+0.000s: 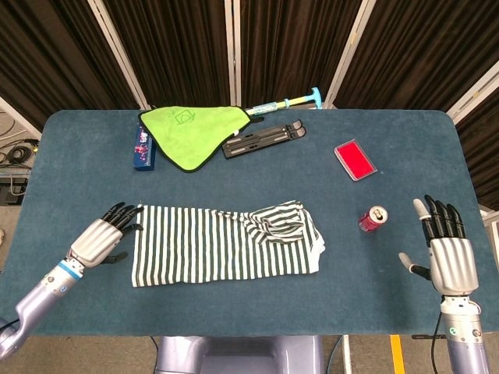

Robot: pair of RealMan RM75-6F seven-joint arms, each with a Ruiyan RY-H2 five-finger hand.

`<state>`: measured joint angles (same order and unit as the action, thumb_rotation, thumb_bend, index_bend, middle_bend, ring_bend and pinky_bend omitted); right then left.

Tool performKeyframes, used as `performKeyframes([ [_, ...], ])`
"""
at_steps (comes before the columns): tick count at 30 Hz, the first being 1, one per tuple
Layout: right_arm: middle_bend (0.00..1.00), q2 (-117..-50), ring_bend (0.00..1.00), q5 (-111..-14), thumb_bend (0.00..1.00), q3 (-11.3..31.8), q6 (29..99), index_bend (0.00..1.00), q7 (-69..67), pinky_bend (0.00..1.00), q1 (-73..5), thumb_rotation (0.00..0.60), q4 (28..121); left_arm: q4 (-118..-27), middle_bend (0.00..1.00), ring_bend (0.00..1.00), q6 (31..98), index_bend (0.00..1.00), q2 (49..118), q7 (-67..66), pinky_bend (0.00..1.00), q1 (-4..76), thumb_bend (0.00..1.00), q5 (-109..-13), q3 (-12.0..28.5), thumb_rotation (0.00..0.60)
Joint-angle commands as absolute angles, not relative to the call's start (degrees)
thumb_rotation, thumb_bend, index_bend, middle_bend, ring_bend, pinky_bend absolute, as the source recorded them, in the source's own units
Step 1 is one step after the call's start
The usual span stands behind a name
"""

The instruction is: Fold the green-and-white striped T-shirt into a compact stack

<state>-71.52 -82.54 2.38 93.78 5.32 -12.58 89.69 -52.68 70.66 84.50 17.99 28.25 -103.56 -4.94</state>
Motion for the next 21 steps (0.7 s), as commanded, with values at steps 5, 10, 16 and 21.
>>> performKeyframes([
  [5,0.0,-71.6,0.0,-82.8,0.0,3.5,92.9,0.0,4.6,0.0,-12.1,0.6,88.9,-41.2,0.0,0.0,72.5,0.33,89.4,22.3,0.0,31.4,0.31,-108.0,-8.6,0.6],
  [10,0.0,-71.8,0.0,-82.7,0.0,4.1,92.1,0.0,4.3,0.0,-11.9,0.6,88.4,-35.9,0.0,0.0,72.3,0.34,91.6,24.1,0.0,32.0,0.31,-108.8,-10.2,0.6],
  [16,0.0,-71.9,0.0,-82.6,0.0,4.9,91.4,0.0,4.1,0.0,-11.6,0.6,88.1,-29.2,0.0,0.0,73.3,0.35,94.2,26.6,0.0,32.0,0.3,-109.4,-12.0,0.6],
  [21,0.0,-71.9,0.0,-82.6,0.0,5.3,90.6,0.0,3.1,0.0,-11.3,0.6,88.1,-24.9,0.0,0.0,73.8,0.36,96.1,29.0,0.0,31.6,0.3,-109.0,-12.8,0.6],
])
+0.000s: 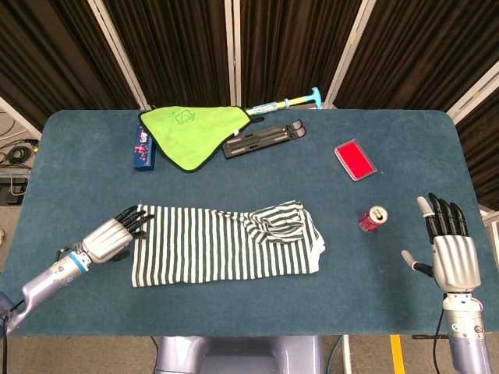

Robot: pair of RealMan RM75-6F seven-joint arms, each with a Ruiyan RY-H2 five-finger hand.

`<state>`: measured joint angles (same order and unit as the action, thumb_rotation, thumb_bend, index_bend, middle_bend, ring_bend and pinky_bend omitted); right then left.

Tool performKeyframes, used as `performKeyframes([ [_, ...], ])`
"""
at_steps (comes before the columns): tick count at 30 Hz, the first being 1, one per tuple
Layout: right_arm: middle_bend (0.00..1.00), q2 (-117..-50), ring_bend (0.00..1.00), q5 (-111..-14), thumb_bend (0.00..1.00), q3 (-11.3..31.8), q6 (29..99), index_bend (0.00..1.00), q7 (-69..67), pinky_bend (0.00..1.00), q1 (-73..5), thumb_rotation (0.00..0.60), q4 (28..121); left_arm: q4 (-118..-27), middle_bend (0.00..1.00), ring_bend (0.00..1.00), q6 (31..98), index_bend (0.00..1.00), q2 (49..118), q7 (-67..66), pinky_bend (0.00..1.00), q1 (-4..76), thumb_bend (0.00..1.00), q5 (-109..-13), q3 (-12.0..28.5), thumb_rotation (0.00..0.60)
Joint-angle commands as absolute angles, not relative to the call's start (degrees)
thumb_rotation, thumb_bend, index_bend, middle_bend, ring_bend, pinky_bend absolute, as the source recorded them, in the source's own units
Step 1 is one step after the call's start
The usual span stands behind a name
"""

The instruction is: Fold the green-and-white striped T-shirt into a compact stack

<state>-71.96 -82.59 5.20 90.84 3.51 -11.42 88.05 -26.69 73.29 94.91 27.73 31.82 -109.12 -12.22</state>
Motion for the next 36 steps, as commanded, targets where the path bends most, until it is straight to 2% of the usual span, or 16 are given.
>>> performKeyframes([
  [1,0.0,-71.9,0.0,-82.7,0.0,5.5,90.5,0.0,3.1,0.0,-11.3,0.6,88.1,-24.1,0.0,0.0,74.0,0.36,96.7,29.5,0.0,31.5,0.3,-108.9,-13.0,0.6],
  [21,0.0,-72.1,0.0,-84.2,0.0,7.0,91.0,0.0,3.5,0.0,-10.1,0.6,88.3,-19.0,0.0,0.0,74.9,0.41,101.6,31.8,0.0,31.9,0.31,-107.4,-14.3,0.6],
  [23,0.0,-72.0,0.0,-84.3,0.0,7.1,91.1,0.0,3.4,0.0,-10.0,0.6,88.4,-18.9,0.0,0.0,74.8,0.41,101.7,31.7,0.0,31.9,0.34,-107.4,-14.5,0.6],
  [28,0.0,-71.9,0.0,-84.5,0.0,7.3,91.1,0.0,3.1,0.0,-9.8,0.6,88.5,-18.8,0.0,0.0,74.8,0.43,102.3,31.6,0.0,31.9,0.49,-107.1,-14.6,0.6],
  [36,0.0,-71.8,0.0,-84.9,0.0,7.5,91.1,0.0,2.8,0.0,-9.6,0.6,88.7,-18.9,0.0,0.0,75.3,0.45,102.6,31.6,0.0,32.5,0.53,-106.7,-14.5,0.6],
])
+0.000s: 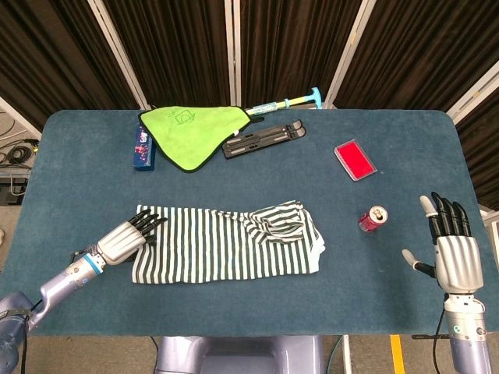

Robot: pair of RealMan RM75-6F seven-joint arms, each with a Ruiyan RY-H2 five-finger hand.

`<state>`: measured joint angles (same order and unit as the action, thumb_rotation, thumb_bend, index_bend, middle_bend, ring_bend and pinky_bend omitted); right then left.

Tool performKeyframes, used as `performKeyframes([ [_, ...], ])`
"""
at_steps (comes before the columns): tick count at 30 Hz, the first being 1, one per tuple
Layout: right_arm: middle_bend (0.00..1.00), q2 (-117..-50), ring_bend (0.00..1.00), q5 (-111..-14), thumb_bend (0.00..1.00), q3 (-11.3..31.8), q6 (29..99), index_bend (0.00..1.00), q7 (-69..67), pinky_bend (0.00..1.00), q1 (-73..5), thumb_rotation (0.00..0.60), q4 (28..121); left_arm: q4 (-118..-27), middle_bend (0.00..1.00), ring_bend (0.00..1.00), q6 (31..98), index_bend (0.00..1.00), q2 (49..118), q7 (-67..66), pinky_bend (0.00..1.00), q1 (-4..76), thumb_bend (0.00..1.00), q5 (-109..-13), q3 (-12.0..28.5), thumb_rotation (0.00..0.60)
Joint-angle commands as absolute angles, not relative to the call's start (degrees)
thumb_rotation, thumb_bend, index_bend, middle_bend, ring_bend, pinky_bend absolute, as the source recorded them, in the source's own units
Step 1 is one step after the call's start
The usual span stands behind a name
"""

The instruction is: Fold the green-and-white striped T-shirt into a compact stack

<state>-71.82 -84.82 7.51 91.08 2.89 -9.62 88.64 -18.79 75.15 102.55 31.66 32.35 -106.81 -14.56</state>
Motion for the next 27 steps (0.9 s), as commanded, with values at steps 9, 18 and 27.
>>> performKeyframes([
  [9,0.0,-71.8,0.0,-85.2,0.0,7.7,90.9,0.0,2.7,0.0,-9.4,0.6,88.8,-19.4,0.0,0.0,75.7,0.68,102.6,32.0,0.0,32.8,0.58,-106.2,-14.4,0.6],
  [18,0.0,-71.8,0.0,-85.5,0.0,7.9,90.6,0.0,2.5,0.0,-9.2,0.6,88.8,-19.5,0.0,0.0,76.4,0.82,101.7,32.0,0.0,32.8,0.59,-105.8,-14.6,0.6],
  [27,0.0,-71.9,0.0,-85.8,0.0,8.0,90.5,0.0,2.6,0.0,-9.1,0.6,88.7,-18.4,0.0,0.0,76.7,0.83,99.2,33.4,0.0,30.3,0.59,-104.4,-14.6,0.6],
])
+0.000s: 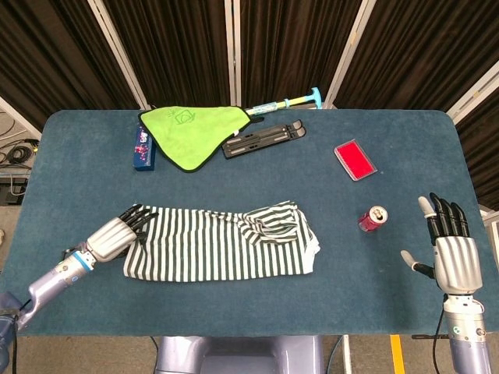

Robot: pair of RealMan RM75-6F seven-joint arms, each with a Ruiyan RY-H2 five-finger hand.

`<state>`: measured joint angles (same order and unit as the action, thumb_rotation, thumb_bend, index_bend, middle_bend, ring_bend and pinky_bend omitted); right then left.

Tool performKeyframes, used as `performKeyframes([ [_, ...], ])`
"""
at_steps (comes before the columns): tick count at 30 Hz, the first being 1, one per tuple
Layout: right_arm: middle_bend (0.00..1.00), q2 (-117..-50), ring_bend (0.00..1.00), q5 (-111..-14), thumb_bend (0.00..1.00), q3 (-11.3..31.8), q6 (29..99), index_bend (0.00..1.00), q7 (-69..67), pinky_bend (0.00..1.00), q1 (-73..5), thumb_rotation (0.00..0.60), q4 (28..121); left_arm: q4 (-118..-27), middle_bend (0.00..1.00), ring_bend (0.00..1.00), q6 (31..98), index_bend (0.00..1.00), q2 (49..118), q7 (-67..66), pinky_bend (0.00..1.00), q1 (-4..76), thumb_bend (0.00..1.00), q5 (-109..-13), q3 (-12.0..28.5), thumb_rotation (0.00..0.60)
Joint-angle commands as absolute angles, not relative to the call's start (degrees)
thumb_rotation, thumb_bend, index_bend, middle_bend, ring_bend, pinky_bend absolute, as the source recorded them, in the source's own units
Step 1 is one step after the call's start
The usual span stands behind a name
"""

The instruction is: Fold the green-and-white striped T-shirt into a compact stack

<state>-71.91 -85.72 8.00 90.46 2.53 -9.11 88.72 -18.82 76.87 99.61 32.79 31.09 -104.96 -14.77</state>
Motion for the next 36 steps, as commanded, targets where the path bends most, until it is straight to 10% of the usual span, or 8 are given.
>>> performKeyframes([
  [1,0.0,-71.9,0.0,-85.8,0.0,8.0,90.5,0.0,2.6,0.0,-9.1,0.6,88.8,-18.0,0.0,0.0,76.5,0.83,99.1,33.6,0.0,29.8,0.59,-104.2,-14.6,0.6],
  [26,0.0,-71.8,0.0,-86.9,0.0,8.0,90.5,0.0,3.2,0.0,-8.7,0.6,89.8,-7.5,0.0,0.0,63.9,0.85,95.8,38.8,0.0,21.0,0.62,-96.3,-10.3,0.6],
  [36,0.0,-71.7,0.0,-86.7,0.0,8.3,90.5,0.0,3.0,0.0,-8.6,0.6,89.9,-10.2,0.0,0.0,75.1,0.85,96.6,44.0,0.0,22.5,0.62,-94.4,-7.1,0.6],
])
